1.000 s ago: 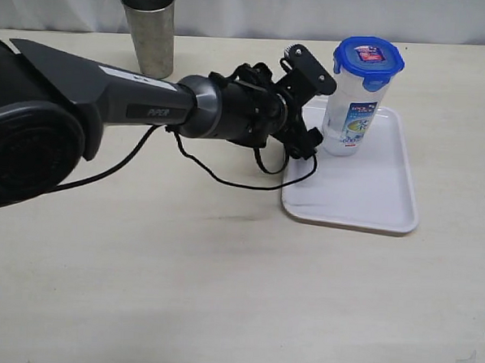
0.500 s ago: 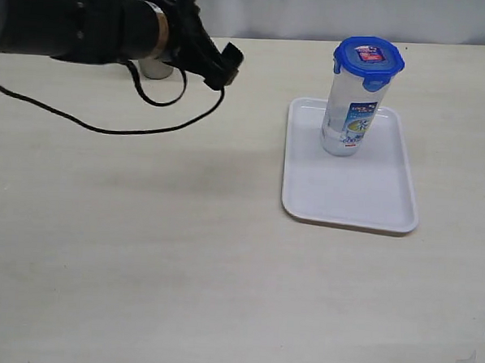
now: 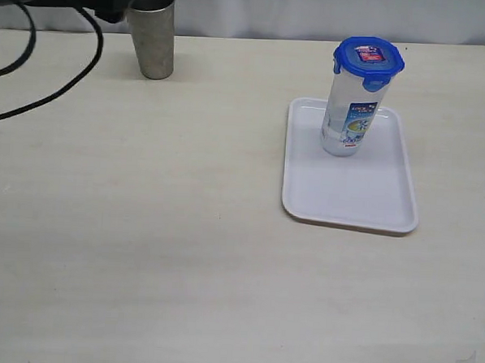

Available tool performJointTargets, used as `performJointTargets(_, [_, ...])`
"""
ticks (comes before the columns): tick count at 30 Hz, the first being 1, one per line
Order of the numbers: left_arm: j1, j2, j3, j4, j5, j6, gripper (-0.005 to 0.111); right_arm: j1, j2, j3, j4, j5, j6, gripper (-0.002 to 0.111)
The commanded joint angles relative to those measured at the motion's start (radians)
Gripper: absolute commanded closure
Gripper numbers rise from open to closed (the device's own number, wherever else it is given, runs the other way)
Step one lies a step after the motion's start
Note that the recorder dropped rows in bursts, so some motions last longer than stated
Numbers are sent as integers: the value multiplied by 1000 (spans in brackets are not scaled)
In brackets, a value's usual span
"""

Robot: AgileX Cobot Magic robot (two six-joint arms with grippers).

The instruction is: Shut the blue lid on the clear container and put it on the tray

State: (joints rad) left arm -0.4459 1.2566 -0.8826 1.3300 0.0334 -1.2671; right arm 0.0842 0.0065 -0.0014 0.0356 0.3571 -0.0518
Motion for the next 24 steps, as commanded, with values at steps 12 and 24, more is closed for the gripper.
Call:
performJointTargets(12, [3, -402, 216, -7, -3, -101, 8, 0, -6, 1, 2, -12, -6, 104])
performJointTargets(24, [3, -753, 425, -9, 63, -127, 8, 0, -6, 1, 2, -12, -6, 104])
